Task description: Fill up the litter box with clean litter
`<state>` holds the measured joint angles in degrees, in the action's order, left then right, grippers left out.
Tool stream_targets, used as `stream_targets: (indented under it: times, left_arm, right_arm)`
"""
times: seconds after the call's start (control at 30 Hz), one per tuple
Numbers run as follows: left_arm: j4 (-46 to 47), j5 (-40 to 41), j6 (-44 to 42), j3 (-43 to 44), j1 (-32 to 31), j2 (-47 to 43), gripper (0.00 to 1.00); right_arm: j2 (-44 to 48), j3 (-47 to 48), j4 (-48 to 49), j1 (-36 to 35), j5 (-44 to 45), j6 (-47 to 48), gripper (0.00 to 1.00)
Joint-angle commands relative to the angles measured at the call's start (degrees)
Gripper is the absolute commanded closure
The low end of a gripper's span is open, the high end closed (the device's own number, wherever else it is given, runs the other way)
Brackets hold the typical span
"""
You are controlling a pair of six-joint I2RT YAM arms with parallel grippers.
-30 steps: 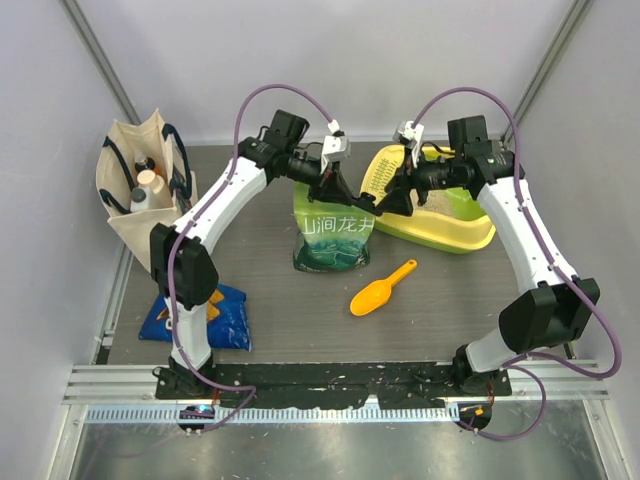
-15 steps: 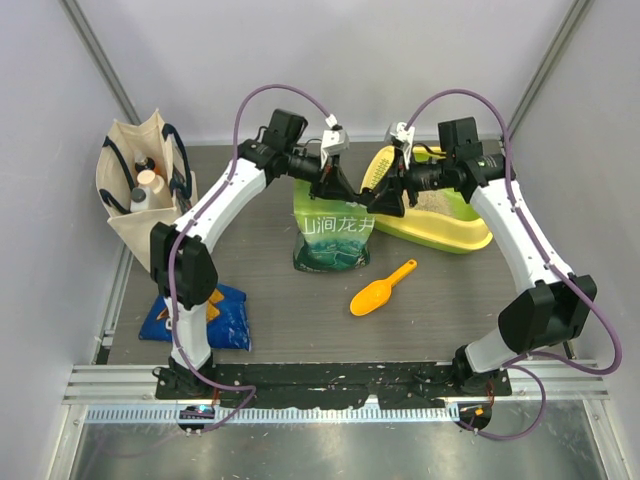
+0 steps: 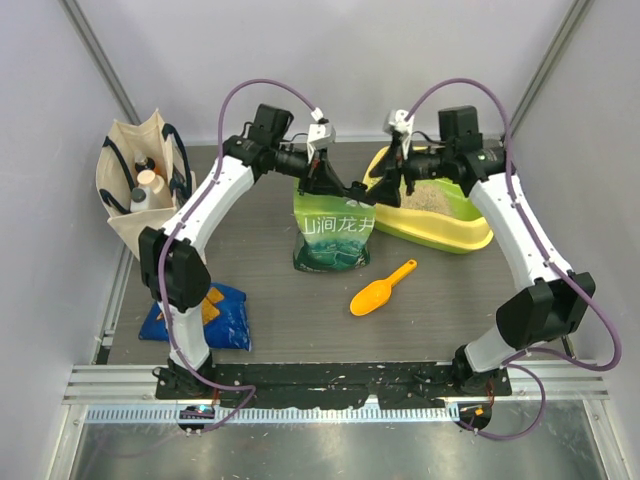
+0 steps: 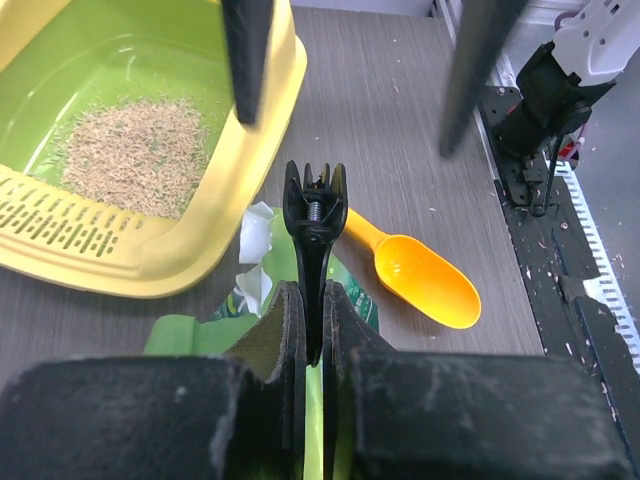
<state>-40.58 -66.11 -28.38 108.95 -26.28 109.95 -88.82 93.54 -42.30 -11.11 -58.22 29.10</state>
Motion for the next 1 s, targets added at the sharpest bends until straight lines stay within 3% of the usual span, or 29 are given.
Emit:
stream_targets:
  times: [0.0,0.23,0.4,0.67,0.8,0.9,0.97]
  left_arm:
    - [-1.1,-2.9,-1.9,0.3,0.4,-4.8,1.00]
    - [-1.1,-2.7,-2.4,-0.7,0.4,-6.2,1.00]
    - [-0.3,-2.7,-2.1,-0.6,0.3,-6.2,1.00]
    - [2.5,-3.4,1.0,-1.1,0.6,-5.6,1.00]
    - [3.1,-3.2,2.1,-1.1,0.6,-5.1,1.00]
    - [3.2,-2.2,2.4,-0.9,0.5,-5.1,0.77]
    - [3.4,-1.9,2.4,-1.1,0.5,-5.1,0.73]
  right_arm:
    - [2.8,-0.7,-1.9,-5.7,1.1,7.5,0.25]
    - [2.2,-2.7,5.9,-7.9,2.0,2.1,0.30]
    - [1.9,-2.8,6.4,-7.9,3.3,1.6,0.35]
    - [2.6,-5.5,11.4,-7.9,3.1,-4.3,0.47]
    - [2.0,-5.2,10.8,-7.9,2.6,-4.8,0.59]
    - [1.2,-4.3,10.8,-7.9,2.3,-6.3,0.71]
    - [0.8,-3.8,11.3,-7.9,2.4,-7.7,0.77]
